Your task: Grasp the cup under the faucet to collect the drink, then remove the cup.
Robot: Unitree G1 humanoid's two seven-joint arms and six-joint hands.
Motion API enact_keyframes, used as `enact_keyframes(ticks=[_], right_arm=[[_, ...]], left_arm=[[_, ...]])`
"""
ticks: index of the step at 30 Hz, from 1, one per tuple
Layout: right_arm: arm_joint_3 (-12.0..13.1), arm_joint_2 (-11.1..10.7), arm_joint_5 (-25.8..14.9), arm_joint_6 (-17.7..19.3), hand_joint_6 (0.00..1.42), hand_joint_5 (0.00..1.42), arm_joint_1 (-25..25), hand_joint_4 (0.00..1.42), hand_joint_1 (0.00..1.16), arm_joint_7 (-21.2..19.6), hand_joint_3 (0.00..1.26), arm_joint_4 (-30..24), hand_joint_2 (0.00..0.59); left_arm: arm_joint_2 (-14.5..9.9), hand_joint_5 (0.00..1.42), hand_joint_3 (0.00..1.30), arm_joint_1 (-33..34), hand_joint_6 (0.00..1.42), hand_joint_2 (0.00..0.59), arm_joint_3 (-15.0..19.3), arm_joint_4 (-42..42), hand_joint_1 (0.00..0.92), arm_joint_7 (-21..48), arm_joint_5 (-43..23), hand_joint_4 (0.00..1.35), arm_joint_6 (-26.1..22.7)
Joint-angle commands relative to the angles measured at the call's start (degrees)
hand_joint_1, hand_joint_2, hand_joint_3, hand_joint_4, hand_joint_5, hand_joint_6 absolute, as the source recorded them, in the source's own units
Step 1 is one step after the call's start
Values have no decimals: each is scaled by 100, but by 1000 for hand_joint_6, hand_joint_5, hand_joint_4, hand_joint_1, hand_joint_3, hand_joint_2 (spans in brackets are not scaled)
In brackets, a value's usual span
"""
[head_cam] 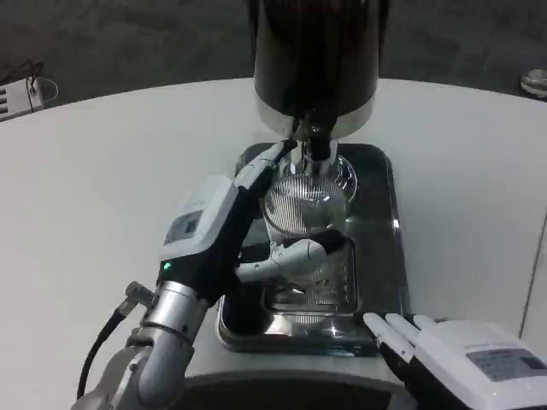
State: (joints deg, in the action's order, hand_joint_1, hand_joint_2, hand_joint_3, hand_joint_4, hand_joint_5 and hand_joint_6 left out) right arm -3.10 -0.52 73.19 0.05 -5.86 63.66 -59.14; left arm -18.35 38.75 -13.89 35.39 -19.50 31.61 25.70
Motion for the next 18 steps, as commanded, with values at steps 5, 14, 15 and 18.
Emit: enact_keyframes(ticks=[5,14,15,18], right_arm=[[32,2,-78,-76,0,0,-102,0,439,-62,0,-86,458],[80,-79,-157,-134,0,0,-112,0,441,-76,0,-86,458],[84,-91,-163,-145,0,0,-105,0,441,-69,0,-86,458],[81,-126,-179,-168,0,0,-94,0,441,-65,0,-83,458]], left_arm=[[-452,330,139,-1398,523,8,730,-1738,111,389,-618,113,171],[-612,300,223,-1975,403,20,1386,-3056,3,1375,-1965,189,423],[-633,300,227,-1922,393,25,1410,-3133,1,1554,-2146,200,427],[-650,300,229,-1690,368,38,1435,-3310,0,2098,-2667,207,323]])
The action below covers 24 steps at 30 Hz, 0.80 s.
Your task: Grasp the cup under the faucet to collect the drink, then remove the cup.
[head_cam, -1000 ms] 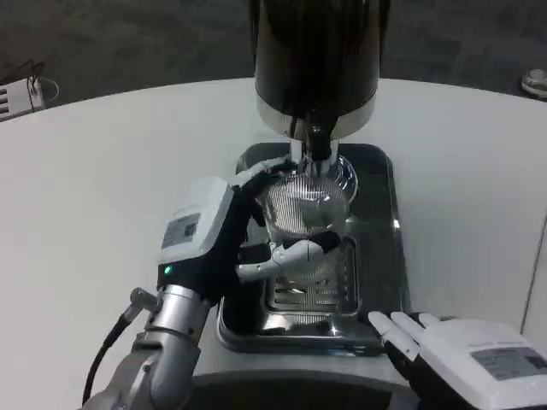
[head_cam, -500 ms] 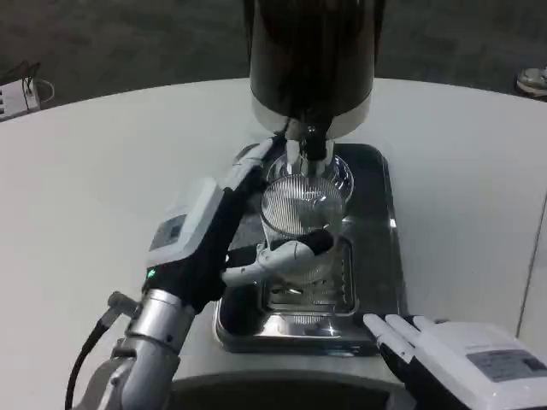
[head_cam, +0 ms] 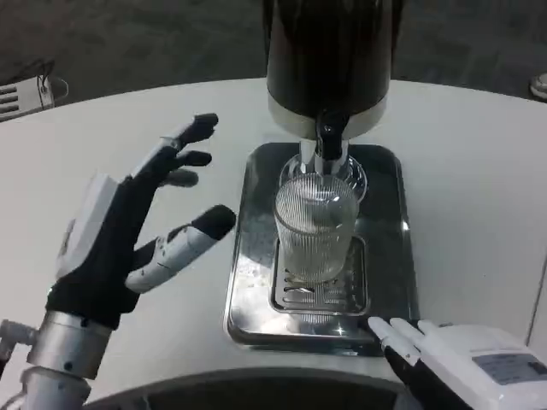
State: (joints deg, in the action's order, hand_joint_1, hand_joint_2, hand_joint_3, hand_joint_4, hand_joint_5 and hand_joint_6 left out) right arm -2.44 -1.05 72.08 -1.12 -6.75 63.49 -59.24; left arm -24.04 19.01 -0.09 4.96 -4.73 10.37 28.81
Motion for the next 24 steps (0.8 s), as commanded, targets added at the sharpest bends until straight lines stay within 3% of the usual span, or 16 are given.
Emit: enact_keyframes(ticks=[1,9,16,24], right_arm=[[10,-84,-72,-54,0,0,-3,0,441,-52,0,-71,458],[-24,-96,-51,-72,0,0,-18,0,441,-86,0,-76,458],[-9,-44,-20,-19,0,0,-46,0,441,-133,0,-76,458],[13,16,-21,59,0,0,-92,0,441,-160,0,-76,458]], left_arm=[[-78,301,230,370,367,39,55,-310,0,785,-684,208,-46],[41,305,236,1242,359,53,-46,-464,0,1868,-1398,211,-655],[205,300,233,1638,350,56,-92,-298,0,2270,-1465,203,-1032],[130,296,219,2014,325,60,-270,232,0,2737,-1122,189,-1114]])
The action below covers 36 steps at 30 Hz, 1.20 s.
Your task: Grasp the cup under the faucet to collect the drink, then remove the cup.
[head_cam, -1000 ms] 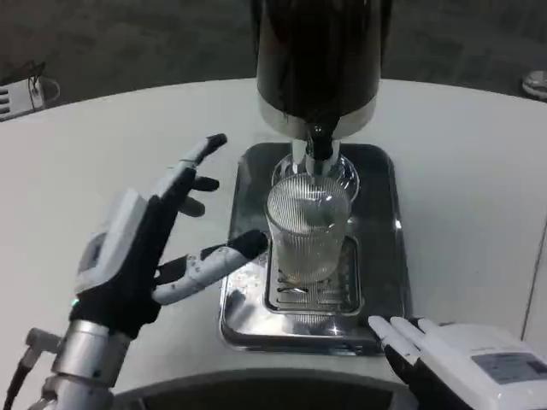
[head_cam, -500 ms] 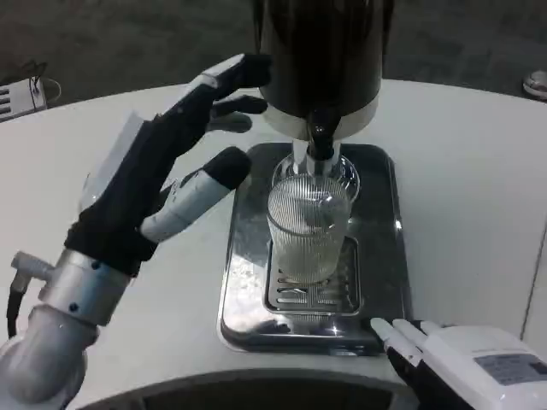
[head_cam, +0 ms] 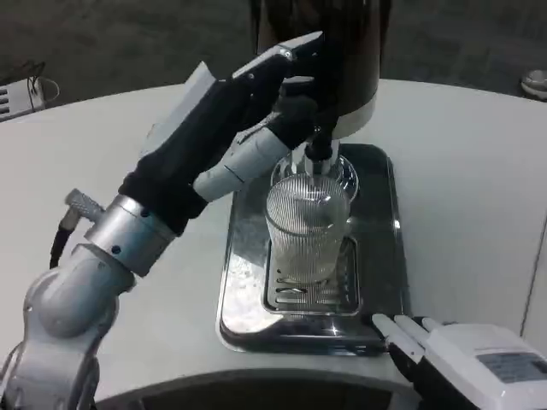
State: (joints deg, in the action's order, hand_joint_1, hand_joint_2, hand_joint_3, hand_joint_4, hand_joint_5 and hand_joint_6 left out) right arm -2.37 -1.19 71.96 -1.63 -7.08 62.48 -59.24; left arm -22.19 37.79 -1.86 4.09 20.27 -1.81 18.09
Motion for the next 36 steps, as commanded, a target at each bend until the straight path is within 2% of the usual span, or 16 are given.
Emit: enact_keyframes(ticks=[1,11,21,24,26,29,32,36], right_arm=[[6,37,-12,121,0,0,-55,0,441,-57,0,-76,458],[96,6,-111,90,0,0,171,0,441,41,0,-76,458],[286,13,-447,-106,0,0,60,0,442,36,0,-76,458],[413,49,-734,-407,0,0,-2,0,442,13,0,-76,458],[557,98,-1088,-765,0,0,-24,0,443,-40,0,-33,458],[783,135,-1664,-1283,0,0,-50,0,470,-193,0,80,417],[1066,176,-2369,-1701,0,0,-115,0,520,-572,0,274,378],[1256,70,-3075,-1949,0,0,-137,0,554,-1116,0,515,349]], left_arm=[[-51,295,218,179,324,60,-107,426,0,284,108,188,-29],[-125,293,208,550,326,62,-269,1202,0,728,269,188,214],[-253,282,192,764,319,65,-648,1560,0,788,930,175,883],[-267,279,192,783,315,64,-729,1640,0,777,1076,174,1045],[-281,278,191,804,314,63,-781,1694,0,762,1150,174,1135],[-306,277,191,853,314,62,-828,1765,0,747,1246,174,1234],[-342,275,193,926,313,62,-865,1841,0,756,1309,174,1297],[-374,273,200,999,301,62,-884,1931,0,781,1358,183,1352]])
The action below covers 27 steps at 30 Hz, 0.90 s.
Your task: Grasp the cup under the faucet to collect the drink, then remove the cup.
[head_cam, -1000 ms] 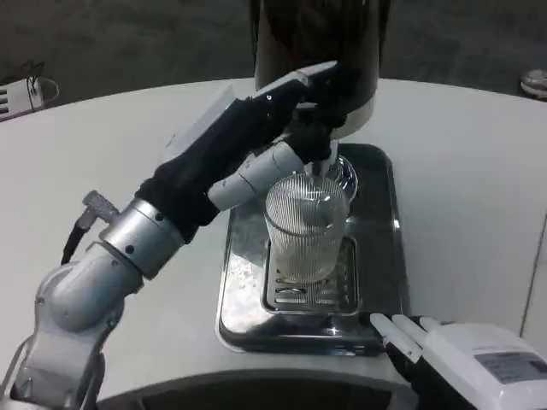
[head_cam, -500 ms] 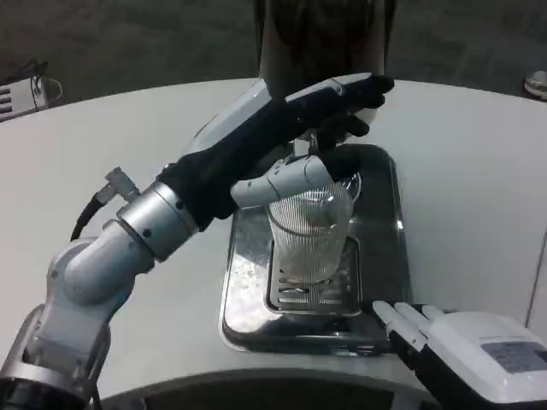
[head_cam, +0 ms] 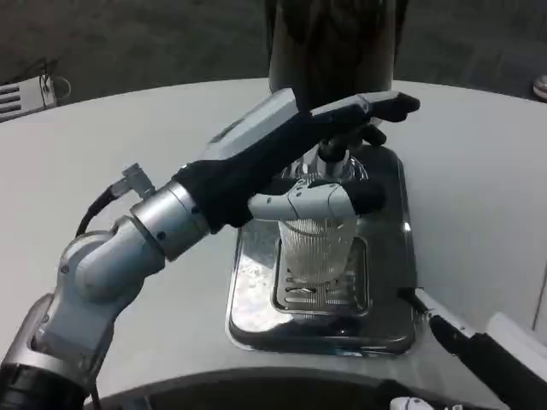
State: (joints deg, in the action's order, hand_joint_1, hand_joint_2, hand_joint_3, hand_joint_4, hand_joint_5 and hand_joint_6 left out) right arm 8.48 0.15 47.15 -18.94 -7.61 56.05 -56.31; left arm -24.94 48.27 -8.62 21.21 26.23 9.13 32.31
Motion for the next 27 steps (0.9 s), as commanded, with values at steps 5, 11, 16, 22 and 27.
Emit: enact_keyframes(ticks=[5,11,16,22,27], right_arm=[[239,-176,-1362,-75,13,13,-149,0,634,-1328,0,527,300],[42,-272,-1974,616,47,39,-149,0,738,-2543,0,1258,231],[-245,-456,-2176,1013,38,18,39,0,767,-3228,0,1918,223],[-652,-586,-2189,1161,18,0,542,0,792,-3859,0,2671,201],[-852,-601,-2248,1118,16,0,853,0,802,-4226,0,3046,200]], left_arm=[[-139,273,200,-12,298,62,-202,250,0,198,224,184,-48],[-191,273,200,-55,298,62,-183,165,0,230,163,184,-76],[-233,273,200,-97,298,62,-160,71,0,258,119,184,-116],[-282,273,200,-140,297,60,-143,-34,0,286,89,184,-170],[-320,273,201,-183,297,58,-118,-106,0,306,65,184,-202]])
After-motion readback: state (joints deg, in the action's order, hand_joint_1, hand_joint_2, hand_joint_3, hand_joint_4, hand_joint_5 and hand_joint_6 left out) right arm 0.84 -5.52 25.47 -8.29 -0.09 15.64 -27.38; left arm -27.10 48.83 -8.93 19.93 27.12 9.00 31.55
